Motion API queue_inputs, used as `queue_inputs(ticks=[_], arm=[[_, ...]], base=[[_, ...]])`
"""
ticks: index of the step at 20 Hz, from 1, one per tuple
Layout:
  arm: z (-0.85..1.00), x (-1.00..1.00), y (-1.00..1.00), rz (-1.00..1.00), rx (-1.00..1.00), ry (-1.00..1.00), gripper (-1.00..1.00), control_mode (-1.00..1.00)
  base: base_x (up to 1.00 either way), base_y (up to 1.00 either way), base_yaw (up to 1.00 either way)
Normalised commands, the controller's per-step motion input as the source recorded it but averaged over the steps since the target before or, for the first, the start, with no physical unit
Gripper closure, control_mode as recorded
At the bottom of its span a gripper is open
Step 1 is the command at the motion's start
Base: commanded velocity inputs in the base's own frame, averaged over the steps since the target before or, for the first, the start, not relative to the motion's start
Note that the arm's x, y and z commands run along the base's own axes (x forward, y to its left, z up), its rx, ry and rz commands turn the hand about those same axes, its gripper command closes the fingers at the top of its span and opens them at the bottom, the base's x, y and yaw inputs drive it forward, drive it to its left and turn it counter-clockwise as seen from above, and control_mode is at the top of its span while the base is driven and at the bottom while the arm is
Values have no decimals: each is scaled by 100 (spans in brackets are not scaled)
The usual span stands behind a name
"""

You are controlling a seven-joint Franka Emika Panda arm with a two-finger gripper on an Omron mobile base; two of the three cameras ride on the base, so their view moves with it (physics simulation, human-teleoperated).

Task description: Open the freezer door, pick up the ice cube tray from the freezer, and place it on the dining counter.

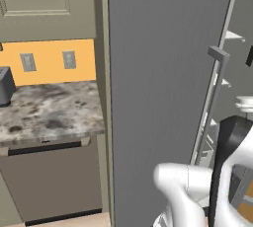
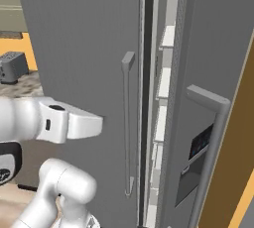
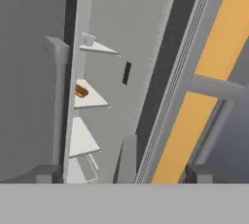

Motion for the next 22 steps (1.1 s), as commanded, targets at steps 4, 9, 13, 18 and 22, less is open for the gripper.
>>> queue_inputs(ticks=[4, 9, 13, 18, 22], arm=[[0, 85, 10, -45, 0, 0, -100, -100], [-5, 51, -4, -44, 1, -3, -100, -100], [0, 38, -20, -33, 0, -8, -100, -100], [-6, 22, -43, -12, 0, -15, -100, -100], [-13, 8, -43, -6, 0, -17, -100, -100]], base=[[0, 0, 0], [0, 0, 0], [0, 0, 0], [0, 0, 0], [0, 0, 0]])
